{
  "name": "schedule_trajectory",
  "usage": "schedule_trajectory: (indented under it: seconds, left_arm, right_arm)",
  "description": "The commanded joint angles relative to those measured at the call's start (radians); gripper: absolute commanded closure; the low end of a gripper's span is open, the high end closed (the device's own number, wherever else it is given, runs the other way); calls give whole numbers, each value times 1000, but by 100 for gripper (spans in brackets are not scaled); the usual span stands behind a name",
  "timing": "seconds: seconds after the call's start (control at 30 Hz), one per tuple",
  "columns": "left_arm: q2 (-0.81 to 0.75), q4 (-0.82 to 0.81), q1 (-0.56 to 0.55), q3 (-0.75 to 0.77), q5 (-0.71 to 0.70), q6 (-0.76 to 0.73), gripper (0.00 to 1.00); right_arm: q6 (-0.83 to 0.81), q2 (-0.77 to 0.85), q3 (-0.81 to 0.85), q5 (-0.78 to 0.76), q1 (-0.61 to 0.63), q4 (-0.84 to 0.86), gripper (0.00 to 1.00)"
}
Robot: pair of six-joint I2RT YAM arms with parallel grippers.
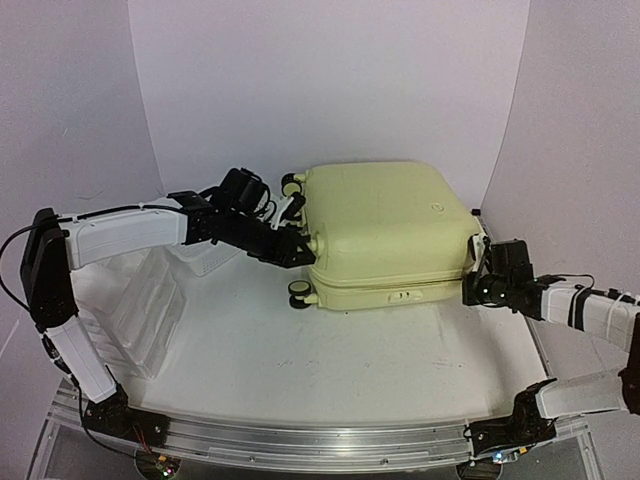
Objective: Open, take out, and arrange the luggage
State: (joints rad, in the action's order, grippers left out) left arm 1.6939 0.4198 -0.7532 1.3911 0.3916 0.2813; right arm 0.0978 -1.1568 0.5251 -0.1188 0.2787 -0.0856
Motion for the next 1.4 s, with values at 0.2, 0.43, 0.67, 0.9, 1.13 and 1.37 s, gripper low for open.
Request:
schedule_trajectory:
  seconds: [0.2, 0.43, 0.67, 0.9, 1.13, 1.37]
  left_arm:
    - [-165, 25, 31, -92, -150, -20, 100]
    - [-227, 42, 32, -172, -174, -57, 100]
    - [-238, 67, 34, -178, -222, -103, 100]
    - [-212, 100, 37, -155, -308, -155, 100]
    - [-279, 208, 37, -96, -381, -211, 50]
    - [-300, 228, -125, 67, -441, -198, 32]
  right_arm:
    - [-145, 72, 16, 271, -343, 31, 100]
    - [-271, -29, 56, 468, -367, 147, 100]
    - [-250, 52, 10, 842, -352, 213, 100]
    - [-170, 365, -66, 744, -104, 0, 100]
    - [-74, 454, -79, 783, 0, -89, 100]
    - [-152, 440, -48, 525, 2, -239, 100]
